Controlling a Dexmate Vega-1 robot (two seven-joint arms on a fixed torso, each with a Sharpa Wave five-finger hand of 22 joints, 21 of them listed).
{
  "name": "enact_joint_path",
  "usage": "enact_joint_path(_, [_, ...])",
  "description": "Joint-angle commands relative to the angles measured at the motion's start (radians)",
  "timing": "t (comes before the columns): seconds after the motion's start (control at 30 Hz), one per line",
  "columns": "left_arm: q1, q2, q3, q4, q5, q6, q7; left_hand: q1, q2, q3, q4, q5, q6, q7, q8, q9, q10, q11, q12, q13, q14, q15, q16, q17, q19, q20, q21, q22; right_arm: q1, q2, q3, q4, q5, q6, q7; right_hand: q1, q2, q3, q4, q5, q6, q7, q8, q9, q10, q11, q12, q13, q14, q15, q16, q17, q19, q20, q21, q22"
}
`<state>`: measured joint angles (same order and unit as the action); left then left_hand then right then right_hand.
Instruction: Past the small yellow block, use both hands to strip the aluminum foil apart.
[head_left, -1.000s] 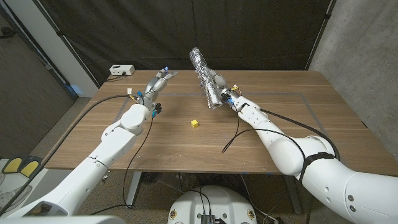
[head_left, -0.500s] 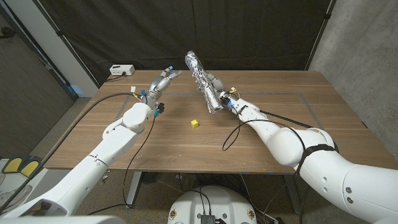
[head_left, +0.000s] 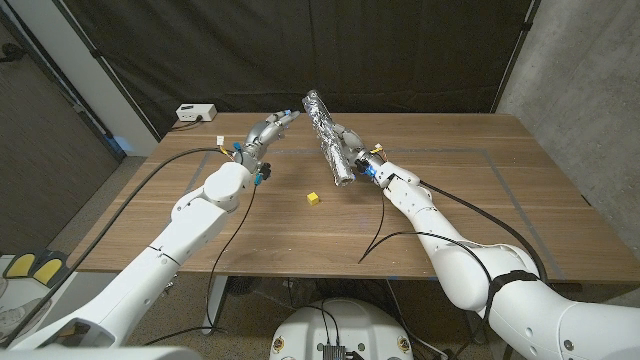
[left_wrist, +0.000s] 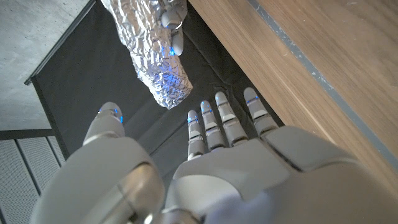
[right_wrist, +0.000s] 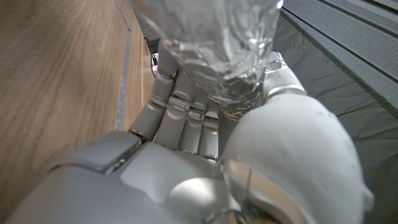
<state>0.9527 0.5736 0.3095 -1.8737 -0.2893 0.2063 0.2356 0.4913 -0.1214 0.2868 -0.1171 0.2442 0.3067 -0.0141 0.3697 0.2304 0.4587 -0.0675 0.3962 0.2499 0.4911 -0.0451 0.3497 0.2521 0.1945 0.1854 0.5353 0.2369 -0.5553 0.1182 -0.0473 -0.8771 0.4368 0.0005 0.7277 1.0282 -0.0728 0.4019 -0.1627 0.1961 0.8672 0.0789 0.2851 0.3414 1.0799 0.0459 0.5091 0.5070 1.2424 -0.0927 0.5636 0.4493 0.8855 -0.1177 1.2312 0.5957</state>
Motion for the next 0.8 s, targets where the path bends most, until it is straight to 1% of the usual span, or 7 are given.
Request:
enact_joint_path(0.03, [-0.020, -0.004, -0.005, -0.108, -0.092, 0.263, 0.083, 0.011, -0.002, -0.014, 0.005, -0.001, 0.074, 0.028, 0.033, 0.006, 0.096, -0.001, 0.052, 0.016, 0.129, -0.050, 0.046, 0.023, 0.070, -0.015, 0.048, 0.019, 0.012, -0.017, -0.041, -0.006, 0.024, 0.077, 0.013, 0.179, 0.188, 0.096, 0.014, 0.007, 0.096, -0.091, 0.004, 0.003, 0.133, -0.124, -0.003, 0.005, 0.122, -0.129, -0.001, 0.001, 0.000, -0.102, -0.004, 0.007])
enact_joint_path(0.17, [-0.022, -0.010, -0.002, -0.113, -0.100, 0.268, 0.125, 0.010, -0.006, -0.019, 0.006, -0.002, 0.070, 0.027, 0.030, 0.005, 0.085, 0.008, 0.050, 0.019, 0.116, -0.044, 0.041, 0.028, 0.057, -0.011, 0.048, 0.023, 0.019, -0.020, -0.050, 0.004, 0.020, 0.081, 0.006, 0.176, 0.187, 0.100, 0.014, 0.007, 0.096, -0.090, 0.005, 0.004, 0.135, -0.124, -0.003, 0.005, 0.123, -0.128, -0.001, 0.000, 0.002, -0.102, -0.005, 0.011])
enact_joint_path(0.33, [-0.027, -0.011, 0.012, -0.111, -0.088, 0.253, 0.165, 0.000, -0.011, -0.043, 0.015, -0.005, -0.002, 0.008, 0.000, 0.009, -0.023, 0.020, 0.021, 0.033, -0.013, -0.014, -0.015, 0.047, -0.015, 0.014, 0.041, 0.039, 0.027, -0.025, -0.061, 0.016, 0.010, 0.088, -0.010, 0.172, 0.185, 0.105, 0.014, 0.008, 0.097, -0.089, 0.005, 0.003, 0.136, -0.123, -0.004, 0.007, 0.121, -0.127, 0.001, 0.002, 0.005, -0.102, -0.007, 0.015])
enact_joint_path(0.53, [-0.051, 0.019, 0.036, -0.092, -0.067, 0.217, 0.139, -0.015, -0.021, -0.089, 0.026, 0.003, -0.166, -0.001, -0.072, 0.013, -0.183, 0.045, -0.013, 0.049, -0.195, 0.036, -0.109, 0.063, -0.119, 0.023, 0.025, 0.050, 0.044, -0.030, -0.071, 0.046, 0.001, 0.094, -0.018, 0.165, 0.183, 0.112, 0.016, 0.008, 0.097, -0.093, 0.007, 0.005, 0.136, -0.125, -0.004, 0.009, 0.118, -0.125, 0.001, 0.001, 0.004, -0.101, -0.013, 0.018])
enact_joint_path(0.63, [-0.062, 0.032, 0.037, -0.051, -0.078, 0.134, 0.069, -0.017, -0.023, -0.098, 0.026, 0.006, -0.191, -0.003, -0.083, 0.013, -0.208, 0.045, -0.019, 0.050, -0.214, 0.038, -0.119, 0.064, -0.134, 0.024, 0.022, 0.050, 0.055, -0.029, -0.074, 0.067, -0.002, 0.102, -0.013, 0.160, 0.182, 0.117, 0.017, 0.009, 0.096, -0.095, 0.006, 0.004, 0.134, -0.125, -0.005, 0.012, 0.115, -0.126, -0.001, -0.001, 0.004, -0.101, -0.016, 0.021])
enact_joint_path(0.73, [-0.081, 0.031, 0.043, 0.051, -0.080, -0.070, -0.056, -0.006, -0.028, -0.104, 0.020, 0.010, -0.195, -0.009, -0.086, 0.013, -0.228, 0.034, -0.023, 0.051, -0.245, 0.039, -0.135, 0.063, -0.138, 0.025, 0.021, 0.048, 0.073, -0.023, -0.067, 0.102, 0.009, 0.094, 0.006, 0.154, 0.183, 0.121, 0.019, 0.009, 0.096, -0.096, 0.007, 0.004, 0.135, -0.125, -0.008, 0.010, 0.112, -0.126, -0.004, -0.004, 0.005, -0.101, -0.019, 0.023])
enact_joint_path(0.8, [-0.090, 0.019, 0.047, 0.097, -0.063, -0.157, -0.088, 0.003, -0.028, -0.108, 0.016, 0.014, -0.200, -0.022, -0.088, 0.013, -0.246, 0.029, -0.027, 0.052, -0.269, 0.034, -0.146, 0.059, -0.154, 0.022, 0.016, 0.045, 0.085, -0.014, -0.054, 0.127, 0.028, 0.076, 0.027, 0.151, 0.183, 0.123, 0.020, 0.009, 0.095, -0.097, 0.007, 0.004, 0.135, -0.126, -0.010, 0.008, 0.111, -0.126, -0.006, -0.008, 0.006, -0.101, -0.020, 0.025])
